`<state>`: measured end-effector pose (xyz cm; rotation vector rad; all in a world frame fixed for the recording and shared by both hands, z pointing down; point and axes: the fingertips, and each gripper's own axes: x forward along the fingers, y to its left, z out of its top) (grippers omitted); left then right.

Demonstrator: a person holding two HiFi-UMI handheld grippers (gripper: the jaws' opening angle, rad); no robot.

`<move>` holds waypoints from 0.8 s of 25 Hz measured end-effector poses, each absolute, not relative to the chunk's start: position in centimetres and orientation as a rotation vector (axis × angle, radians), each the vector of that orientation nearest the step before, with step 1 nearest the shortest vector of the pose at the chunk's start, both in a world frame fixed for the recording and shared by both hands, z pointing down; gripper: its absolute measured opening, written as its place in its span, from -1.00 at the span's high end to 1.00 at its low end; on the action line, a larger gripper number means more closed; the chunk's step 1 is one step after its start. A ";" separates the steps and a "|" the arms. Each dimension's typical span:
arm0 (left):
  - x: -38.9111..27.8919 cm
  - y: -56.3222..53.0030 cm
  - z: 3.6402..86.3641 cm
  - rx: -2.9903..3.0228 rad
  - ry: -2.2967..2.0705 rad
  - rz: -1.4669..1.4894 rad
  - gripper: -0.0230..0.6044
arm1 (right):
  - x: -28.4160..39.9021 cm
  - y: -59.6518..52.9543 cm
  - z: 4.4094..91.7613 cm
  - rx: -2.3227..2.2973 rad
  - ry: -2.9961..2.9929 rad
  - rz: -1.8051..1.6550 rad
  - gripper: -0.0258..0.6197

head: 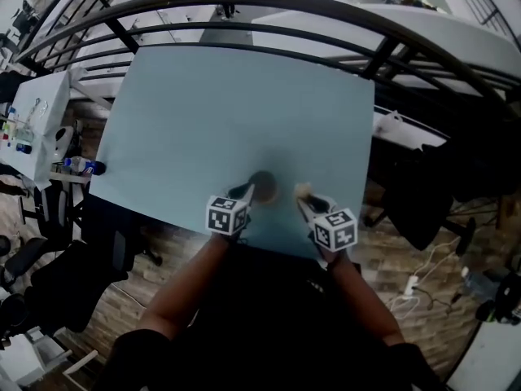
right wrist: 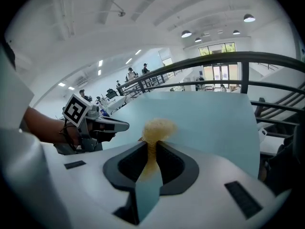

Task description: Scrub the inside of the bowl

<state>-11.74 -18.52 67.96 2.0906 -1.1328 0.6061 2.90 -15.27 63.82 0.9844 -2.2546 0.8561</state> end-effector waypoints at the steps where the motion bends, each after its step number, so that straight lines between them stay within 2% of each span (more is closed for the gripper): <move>1: -11.3 -17.9 67.0 2.110 -1.129 0.585 0.94 | 3.0 -14.9 63.3 0.979 -2.272 0.844 0.72; 9: -9.1 -12.6 59.7 2.211 -1.109 0.439 0.94 | 2.9 -12.2 59.1 0.938 -2.389 0.736 0.72; 20: -9.6 -9.3 54.9 2.376 -1.006 0.351 0.94 | 0.2 -8.4 54.2 1.061 -2.442 0.639 0.72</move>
